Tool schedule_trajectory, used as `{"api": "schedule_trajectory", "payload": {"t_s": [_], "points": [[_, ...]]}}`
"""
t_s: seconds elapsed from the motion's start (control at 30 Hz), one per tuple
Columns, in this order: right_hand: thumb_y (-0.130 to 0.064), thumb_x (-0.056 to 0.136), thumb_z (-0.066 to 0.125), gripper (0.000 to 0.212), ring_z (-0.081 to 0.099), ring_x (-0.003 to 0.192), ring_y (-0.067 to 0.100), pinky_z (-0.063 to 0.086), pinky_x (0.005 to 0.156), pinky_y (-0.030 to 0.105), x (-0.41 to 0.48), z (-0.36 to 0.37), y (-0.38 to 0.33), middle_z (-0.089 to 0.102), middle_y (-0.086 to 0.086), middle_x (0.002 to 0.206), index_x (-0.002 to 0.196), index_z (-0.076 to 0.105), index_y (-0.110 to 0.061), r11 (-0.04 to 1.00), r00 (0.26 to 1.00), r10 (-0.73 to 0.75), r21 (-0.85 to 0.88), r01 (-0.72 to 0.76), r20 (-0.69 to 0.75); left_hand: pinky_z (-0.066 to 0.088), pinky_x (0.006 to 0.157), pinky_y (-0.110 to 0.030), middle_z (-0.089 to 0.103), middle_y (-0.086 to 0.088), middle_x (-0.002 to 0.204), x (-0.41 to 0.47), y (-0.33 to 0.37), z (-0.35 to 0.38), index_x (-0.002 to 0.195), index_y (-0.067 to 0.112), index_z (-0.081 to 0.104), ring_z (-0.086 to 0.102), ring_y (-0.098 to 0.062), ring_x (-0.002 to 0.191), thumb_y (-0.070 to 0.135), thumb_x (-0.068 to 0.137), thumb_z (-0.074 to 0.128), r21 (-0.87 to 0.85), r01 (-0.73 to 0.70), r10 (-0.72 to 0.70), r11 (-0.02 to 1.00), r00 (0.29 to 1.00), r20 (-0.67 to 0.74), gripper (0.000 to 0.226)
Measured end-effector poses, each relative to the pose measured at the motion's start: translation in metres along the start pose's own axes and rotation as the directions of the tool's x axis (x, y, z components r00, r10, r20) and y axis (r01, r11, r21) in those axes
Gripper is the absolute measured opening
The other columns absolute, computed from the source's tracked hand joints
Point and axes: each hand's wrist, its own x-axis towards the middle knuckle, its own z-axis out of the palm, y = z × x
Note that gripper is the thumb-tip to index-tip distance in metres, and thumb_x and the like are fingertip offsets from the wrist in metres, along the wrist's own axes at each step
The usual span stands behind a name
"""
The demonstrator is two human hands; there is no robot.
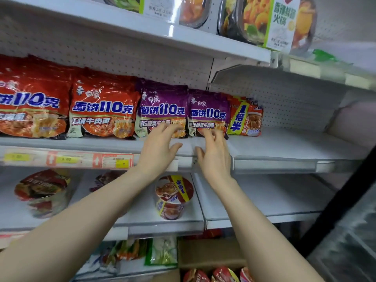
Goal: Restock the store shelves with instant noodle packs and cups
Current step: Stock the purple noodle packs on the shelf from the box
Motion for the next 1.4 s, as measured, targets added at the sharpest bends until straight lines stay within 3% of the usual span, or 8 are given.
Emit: {"api": "schedule_trajectory", "payload": {"t_s": [0.3,0.53,0.8,0.93,1.13,1.23,1.3,1.4], "points": [[-0.016,0.092,0.063,0.039,0.055,0.108,0.029,0.042,0.072,0.034,-0.057,-0.027,0.055,0.052,0.009,0.122,0.129,0.056,-0.016,0.999,0.998,0.034,0.022,-0.033,-0.047,0.047,0.085,-0.028,0.058,-0.002,0.115,-0.036,0.046,0.04,0.127,0.017,0.059,0.057,-0.014,0.098,0.016,0.087,0.069,-0.109,-0.079,0.084,0.991,0.995,0.044,0.041],[-0.02,0.093,0.062,0.036,0.055,0.107,0.03,0.041,0.077,0.033,-0.122,-0.022,0.134,0.055,0.012,0.119,0.128,0.058,-0.013,0.996,0.996,0.083,0.029,-0.084,0.046,0.05,0.086,-0.031,0.059,-0.003,0.115,-0.08,0.088,0.111,0.125,0.017,0.061,0.059,-0.015,0.098,0.016,0.087,0.066,-0.113,-0.044,0.059,0.993,0.99,0.126,0.038],[-0.02,0.093,0.064,0.029,0.057,0.107,0.027,0.049,0.08,0.038,-0.227,0.008,0.208,0.056,0.007,0.117,0.122,0.06,-0.016,0.975,0.947,0.158,0.105,-0.194,0.281,0.051,0.082,-0.023,0.054,0.008,0.108,-0.159,0.114,0.192,0.123,0.019,0.062,0.054,-0.005,0.089,0.015,0.088,0.068,-0.122,0.168,-0.128,0.978,0.95,0.284,0.036],[-0.017,0.092,0.065,0.028,0.059,0.105,0.026,0.045,0.082,0.031,-0.275,0.024,0.232,0.058,0.007,0.117,0.12,0.062,-0.014,0.962,0.91,0.152,0.156,-0.227,0.385,0.053,0.083,-0.03,0.058,0.006,0.112,-0.2,0.114,0.22,0.122,0.022,0.063,0.058,-0.006,0.089,0.015,0.087,0.069,-0.1,0.299,-0.245,0.949,0.898,0.366,0.037],[-0.026,0.096,0.062,0.029,0.063,0.098,0.022,0.047,0.074,0.029,-0.347,0.045,0.263,0.063,0.004,0.114,0.124,0.06,-0.018,0.922,0.755,0.269,0.066,-0.382,0.598,0.05,0.079,-0.016,0.062,0.0,0.112,-0.265,0.111,0.248,0.122,0.02,0.063,0.058,-0.007,0.088,0.012,0.087,0.069,-0.031,0.447,-0.381,0.894,0.794,0.473,0.036],[-0.031,0.097,0.061,0.031,0.066,0.094,0.017,0.052,0.067,0.027,-0.382,0.057,0.272,0.067,0.0,0.109,0.126,0.058,-0.021,0.897,0.664,0.34,-0.018,-0.441,0.666,0.056,0.081,-0.033,0.063,-0.002,0.109,-0.293,0.102,0.26,0.121,0.018,0.063,0.063,-0.015,0.089,0.013,0.088,0.069,0.011,0.548,-0.471,0.836,0.709,0.525,0.035],[-0.032,0.096,0.062,0.031,0.067,0.09,0.015,0.054,0.063,0.027,-0.404,0.064,0.275,0.069,-0.001,0.105,0.126,0.056,-0.025,0.873,0.571,0.384,-0.084,-0.48,0.725,0.055,0.082,-0.04,0.063,-0.001,0.112,-0.308,0.098,0.262,0.122,0.02,0.063,0.063,-0.017,0.091,0.017,0.087,0.07,0.057,0.593,-0.52,0.803,0.651,0.553,0.036],[-0.032,0.097,0.06,0.028,0.066,0.085,0.016,0.054,0.062,0.03,-0.439,0.084,0.279,0.068,0.0,0.104,0.124,0.054,-0.029,0.817,0.396,0.451,-0.191,-0.545,0.8,0.054,0.079,-0.033,0.062,0.002,0.112,-0.33,0.088,0.268,0.123,0.023,0.062,0.063,-0.015,0.09,0.022,0.088,0.07,0.085,0.638,-0.558,0.765,0.592,0.581,0.035]]}}
